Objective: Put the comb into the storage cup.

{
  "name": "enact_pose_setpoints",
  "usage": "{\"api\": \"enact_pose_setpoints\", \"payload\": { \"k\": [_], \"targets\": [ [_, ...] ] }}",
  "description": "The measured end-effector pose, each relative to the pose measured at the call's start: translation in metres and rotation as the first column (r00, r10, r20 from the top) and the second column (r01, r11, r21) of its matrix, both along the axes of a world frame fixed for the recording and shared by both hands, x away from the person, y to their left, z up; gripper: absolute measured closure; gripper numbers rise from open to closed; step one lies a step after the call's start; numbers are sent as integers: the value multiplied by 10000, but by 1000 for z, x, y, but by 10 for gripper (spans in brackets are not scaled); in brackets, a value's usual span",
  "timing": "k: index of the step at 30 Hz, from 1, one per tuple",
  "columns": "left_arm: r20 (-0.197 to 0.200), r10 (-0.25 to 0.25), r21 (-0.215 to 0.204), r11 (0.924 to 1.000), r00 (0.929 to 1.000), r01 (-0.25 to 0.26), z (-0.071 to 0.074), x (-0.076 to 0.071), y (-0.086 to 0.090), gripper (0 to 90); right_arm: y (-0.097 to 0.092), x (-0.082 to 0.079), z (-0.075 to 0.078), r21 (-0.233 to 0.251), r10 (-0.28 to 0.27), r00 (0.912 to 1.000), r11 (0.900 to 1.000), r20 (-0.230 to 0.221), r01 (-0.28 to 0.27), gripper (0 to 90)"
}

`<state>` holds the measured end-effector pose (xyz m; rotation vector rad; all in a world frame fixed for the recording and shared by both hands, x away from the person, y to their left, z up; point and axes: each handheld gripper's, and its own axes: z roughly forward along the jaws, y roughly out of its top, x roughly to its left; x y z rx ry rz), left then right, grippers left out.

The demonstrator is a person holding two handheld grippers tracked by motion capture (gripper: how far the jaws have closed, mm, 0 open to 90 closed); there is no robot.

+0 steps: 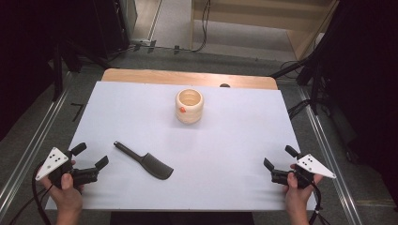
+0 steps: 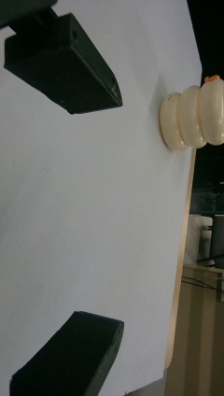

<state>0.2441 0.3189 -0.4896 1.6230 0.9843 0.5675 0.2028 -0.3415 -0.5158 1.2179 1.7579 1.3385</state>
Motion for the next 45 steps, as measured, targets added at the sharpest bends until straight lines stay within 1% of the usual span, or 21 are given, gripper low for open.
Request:
{"api": "enact_pose_setpoints", "payload": {
  "k": [4, 9, 11, 12, 13, 14, 15, 19, 21, 22, 23, 24, 26, 28, 29, 30, 32, 35, 37, 40, 45],
  "targets": [
    [-63, -122, 164, 9998, 9999, 123, 2, -1, -1, 0, 2, -1, 0, -129, 52, 10000, 9999, 17, -52, 0],
    [-54, 83, 122, 9999, 10000, -82, 4, -2, -1, 0, 2, -1, -1, -113, 97, 9999, 9999, 28, -97, 0],
    [-134, 84, -24, 10000, 9999, -85, 5, -2, 0, 0, 3, -1, -1, -115, 142, 9999, 9998, 43, -142, 0],
    [-197, 53, -253, 9997, 9998, -58, 7, -1, -1, 0, 3, -1, -1, -147, 160, 9999, 9998, 41, -159, 0],
    [-197, 53, -253, 9997, 9998, -58, 7, -1, -1, 0, 3, -1, -1, -147, 160, 9999, 9998, 41, -159, 0],
    [-225, 0, -511, 9987, 9997, -12, 8, -1, -1, 0, 3, 0, -1, -153, 158, 9999, 9998, 56, -158, 0],
    [-238, 129, -531, 9985, 9996, -141, 13, -1, -4, 1, 3, 0, -1, -160, 179, 9998, 9997, 50, -178, 0],
    [-239, 331, -258, 9991, 9992, -337, 20, -2, -11, 214, 3, 0, -1, -163, 226, 9997, 9996, 53, -225, 0],
    [-369, 401, -194, 9990, 9985, -408, 24, -1, -14, 389, 3, 0, -1, -161, 223, 9997, 9996, 51, -222, 0],
    [-447, 312, -177, 9993, 9985, -320, 26, 0, -16, 389, 4, 0, -1, -147, 239, 9997, 9996, 53, -238, 0],
    [-724, 76, -197, 9998, 9973, -91, 28, 3, -20, 598, 3, -1, -1, -182, 281, 9996, 9994, 62, -280, 0],
    [-724, 76, -197, 9998, 9973, -91, 28, 3, -20, 643, 3, -1, -1, -161, 293, 9996, 9994, 65, -292, 0],
    [-945, -258, -290, 9993, 9952, 232, 29, 6, -22, 756, 4, -1, -1, -176, 282, 9996, 9995, 74, -281, 0],
    [-1119, -344, -108, 9994, 9931, 334, 29, 8, -26, 831, 4, -1, -1, -189, 297, 9995, 9994, 72, -295, 0],
    [-1246, -566, 97, 9983, 9906, 583, 29, 10, -29, 865, 4, -1, -1, -218, 343, 9994, 9992, 84, -341, 0],
    [-1322, -674, 188, 9973, 9889, 705, 31, 12, -31, 892, 4, -1, -1, -232, 358, 9993, 9991, 88, -356, 0],
    [-1356, -809, 238, 9961, 9875, 849, 32, 13, -32, 896, 5, -1, -1, -236, 340, 9994, 9992, 74, -338, 0],
    [-1522, -1195, 395, 9911, 9811, 1268, 38, 21, -39, 898, 5, -1, -1, -283, 384, 9992, 9989, 99, -381, 0],
    [-1550, -1233, 481, 9901, 9802, 1321, 40, 23, -41, 898, 5, -1, -1, -292, 407, 9991, 9988, 107, -404, 0],
    [-1730, -1229, 919, 9859, 9772, 1402, 45, 33, -49, 899, 5, -1, -1, -319, 466, 9988, 9984, 135, -462, 0],
    [-2016, -1310, 1116, 9815, 9707, 1557, 51, 45, -55, 899, 5, -1, -1, -312, 493, 9987, 9983, 143, -488, 0]
  ]
}}
